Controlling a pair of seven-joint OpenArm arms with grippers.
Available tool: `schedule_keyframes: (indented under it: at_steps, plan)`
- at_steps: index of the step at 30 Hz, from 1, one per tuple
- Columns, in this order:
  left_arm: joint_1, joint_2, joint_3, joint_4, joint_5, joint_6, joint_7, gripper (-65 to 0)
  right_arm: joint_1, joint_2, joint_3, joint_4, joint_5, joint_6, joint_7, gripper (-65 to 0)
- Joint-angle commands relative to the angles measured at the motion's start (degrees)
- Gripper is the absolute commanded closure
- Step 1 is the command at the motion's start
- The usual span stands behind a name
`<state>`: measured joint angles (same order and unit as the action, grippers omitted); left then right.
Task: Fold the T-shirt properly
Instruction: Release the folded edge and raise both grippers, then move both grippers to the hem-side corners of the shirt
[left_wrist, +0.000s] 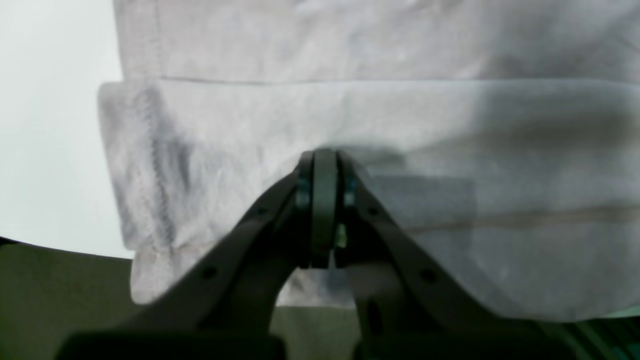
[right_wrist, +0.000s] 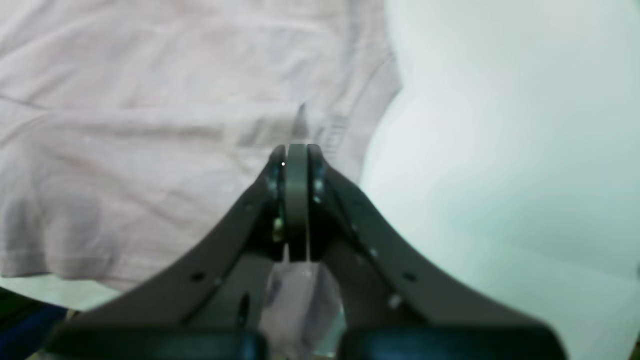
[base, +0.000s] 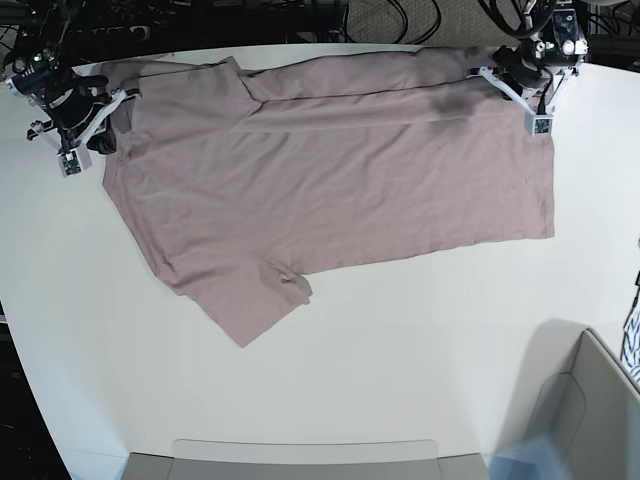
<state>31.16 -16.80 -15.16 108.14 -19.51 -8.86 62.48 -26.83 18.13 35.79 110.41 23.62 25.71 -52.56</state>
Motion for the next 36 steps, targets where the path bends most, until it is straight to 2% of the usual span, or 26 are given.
schedule_keyframes:
  at_steps: [1,7,12,15,20,23,26,30,33,36]
  plan:
    - [-0.8,-0.7,-0.6,2.1,0.0,0.2,-0.8,0.0,1.9,0.9,1.0,1.3,0.3,-0.1,1.4,0.0]
    - [-3.1,-0.5,-2.0,7.7,0.0,0.2,-0.7,0.0,15.5,1.3,-2.6,0.6,-0.5,-0.1,-0.9,0.0]
    - [-6.1,-0.5,-2.6,7.9,0.0,0.2,-0.7,0.0,30.0,1.0,-16.2,-11.5,-11.4,0.0,-1.6,0.0]
    - [-6.7,-0.5,-2.4,7.8,0.0,0.2,-0.7,0.0,37.9,-0.3,-22.2,-24.6,-17.0,-0.2,2.6,0.0]
    - [-6.7,-0.4,-2.3,7.7,-0.1,0.2,-0.7,0.0,45.2,-2.4,-23.7,-45.8,-23.7,-0.4,12.3,0.0]
    - [-6.7,-0.4,-2.6,7.6,0.0,0.2,-0.7,0.0,45.2,-2.1,-23.7,-51.1,-25.0,-0.4,13.8,0.0]
    - [-6.6,-0.4,-2.6,7.6,0.0,0.2,-0.7,0.0,41.4,-1.6,-23.4,-50.1,-25.2,-0.4,12.2,0.0]
    - [-6.7,-0.4,-2.6,7.6,0.0,0.2,-0.7,0.0,33.1,0.8,-23.4,-39.2,-24.9,-0.4,8.8,0.0]
    - [-6.7,-0.4,-2.6,7.5,0.0,0.2,-0.7,0.0,26.7,0.8,-23.4,-29.4,-24.9,-0.4,8.1,0.0]
    - [-7.0,-0.4,-2.3,7.3,0.0,0.1,-0.7,0.0,24.1,0.5,-23.4,-24.5,-24.9,-0.5,8.0,0.0]
